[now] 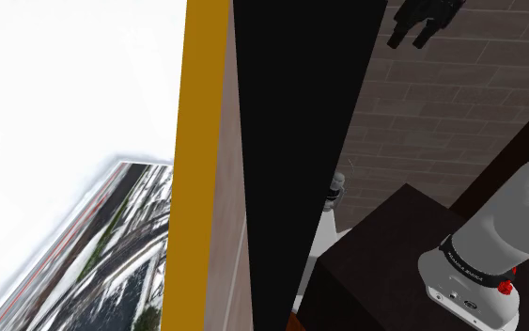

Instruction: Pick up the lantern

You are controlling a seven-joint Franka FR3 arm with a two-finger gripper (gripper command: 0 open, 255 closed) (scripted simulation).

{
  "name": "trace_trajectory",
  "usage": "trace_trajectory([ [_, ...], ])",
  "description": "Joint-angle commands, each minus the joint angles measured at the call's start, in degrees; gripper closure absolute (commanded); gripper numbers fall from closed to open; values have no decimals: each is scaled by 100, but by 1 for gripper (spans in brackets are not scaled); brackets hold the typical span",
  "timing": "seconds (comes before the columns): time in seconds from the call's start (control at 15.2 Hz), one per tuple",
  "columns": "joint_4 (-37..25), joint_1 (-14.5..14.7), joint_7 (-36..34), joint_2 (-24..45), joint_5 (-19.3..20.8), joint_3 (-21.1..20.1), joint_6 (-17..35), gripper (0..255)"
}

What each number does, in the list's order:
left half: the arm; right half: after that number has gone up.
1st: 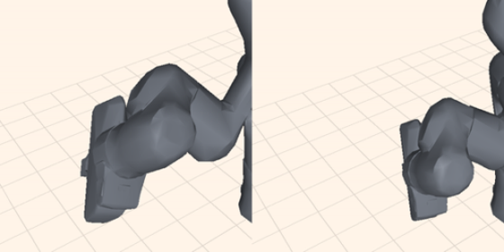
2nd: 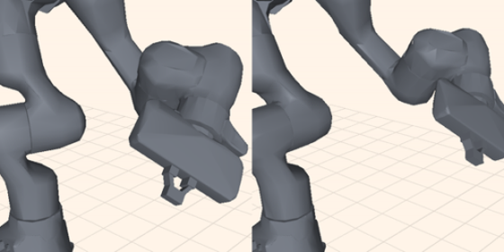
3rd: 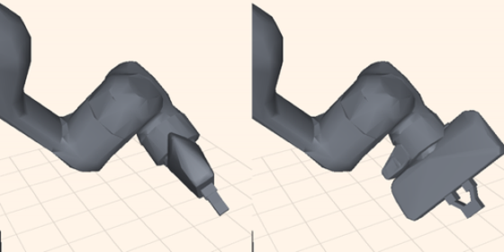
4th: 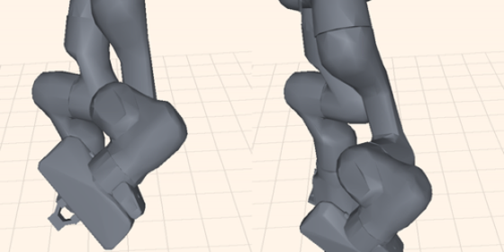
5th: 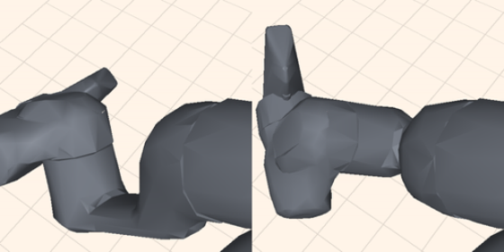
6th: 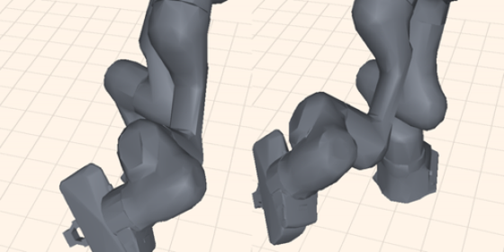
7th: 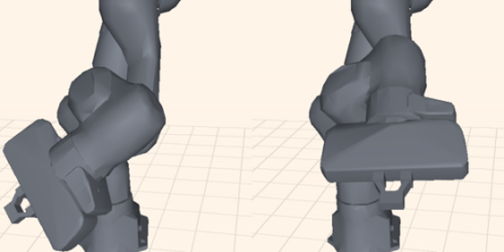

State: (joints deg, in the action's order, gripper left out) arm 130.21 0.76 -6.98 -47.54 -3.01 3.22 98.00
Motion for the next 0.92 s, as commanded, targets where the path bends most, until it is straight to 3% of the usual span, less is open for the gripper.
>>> trace_trajectory([
  [0.0,0,0,0,0,0,0,0,0],
  [0.86,2340,-137,653,121,200,503,2388,0],
])
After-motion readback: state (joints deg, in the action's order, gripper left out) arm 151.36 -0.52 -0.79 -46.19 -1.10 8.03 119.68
